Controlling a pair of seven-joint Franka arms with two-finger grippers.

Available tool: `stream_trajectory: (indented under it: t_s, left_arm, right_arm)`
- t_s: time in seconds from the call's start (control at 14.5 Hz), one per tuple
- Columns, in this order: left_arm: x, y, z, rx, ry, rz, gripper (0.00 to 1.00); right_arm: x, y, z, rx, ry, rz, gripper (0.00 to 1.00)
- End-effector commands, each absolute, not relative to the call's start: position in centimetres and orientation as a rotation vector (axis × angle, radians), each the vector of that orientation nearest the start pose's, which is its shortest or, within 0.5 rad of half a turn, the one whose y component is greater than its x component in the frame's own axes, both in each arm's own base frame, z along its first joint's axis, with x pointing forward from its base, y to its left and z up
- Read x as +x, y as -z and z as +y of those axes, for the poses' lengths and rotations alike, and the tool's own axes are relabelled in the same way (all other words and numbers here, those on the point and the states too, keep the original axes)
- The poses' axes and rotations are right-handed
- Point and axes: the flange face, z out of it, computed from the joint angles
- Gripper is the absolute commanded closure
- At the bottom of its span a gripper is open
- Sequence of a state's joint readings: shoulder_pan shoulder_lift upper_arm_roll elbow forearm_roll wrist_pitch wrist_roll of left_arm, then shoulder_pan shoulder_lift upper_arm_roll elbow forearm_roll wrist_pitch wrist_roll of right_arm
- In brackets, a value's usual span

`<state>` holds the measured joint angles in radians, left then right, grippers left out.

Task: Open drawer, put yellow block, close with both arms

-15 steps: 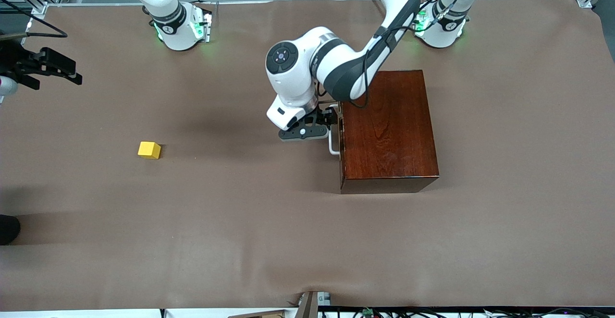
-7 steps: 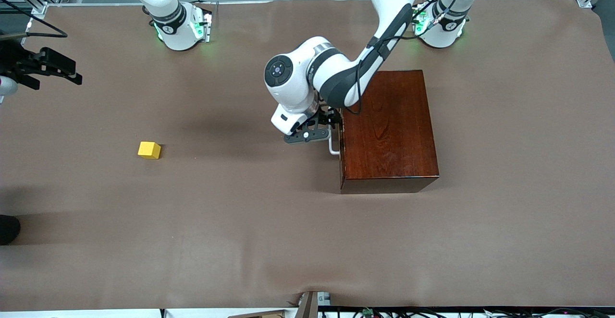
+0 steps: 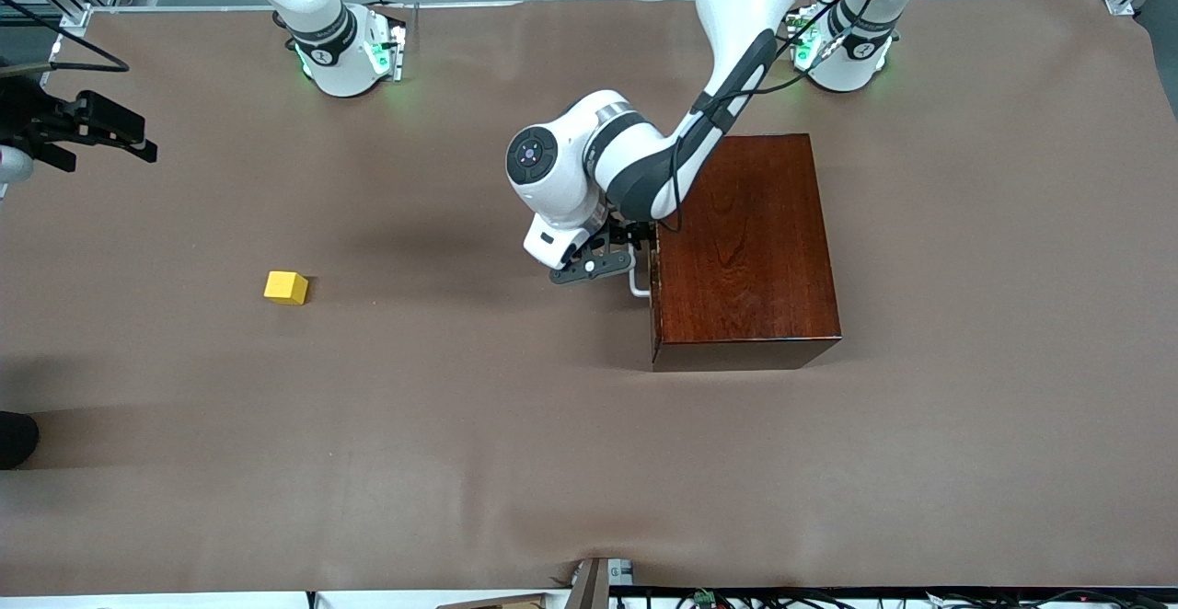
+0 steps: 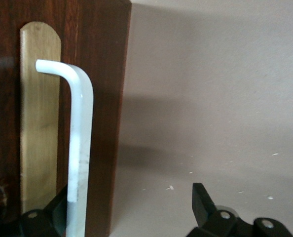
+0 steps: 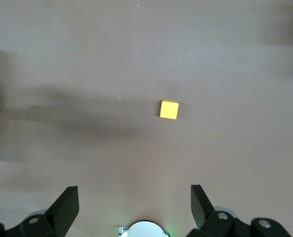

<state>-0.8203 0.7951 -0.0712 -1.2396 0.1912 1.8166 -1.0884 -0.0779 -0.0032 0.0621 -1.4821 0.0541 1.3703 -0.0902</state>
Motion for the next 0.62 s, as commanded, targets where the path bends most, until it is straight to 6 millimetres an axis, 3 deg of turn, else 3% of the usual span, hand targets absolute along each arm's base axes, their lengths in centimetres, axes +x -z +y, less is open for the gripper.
stream_trajectory:
  t_s: [0.0,0.21,0.55]
  left_arm:
    - [47.2,-28.1,-57.1,-2.94,0.068,-0.236,0.0]
    - [46.1,-28.4,-59.0,-3.001,0.124,-0.306,0.0]
    - [43.3,-26.9,-63.1,-3.112,0.181,-0.477,0.0]
  right_arm:
    - [52.4,-65.6,-0.2,-3.08,-0.15,-0.109,0.0]
    - [52.4,-65.6,-0.2,-3.08,-0.152,-0.109,0.0]
    - [52.5,-66.2,-0.5,-3.082,-0.133,-0.107,0.0]
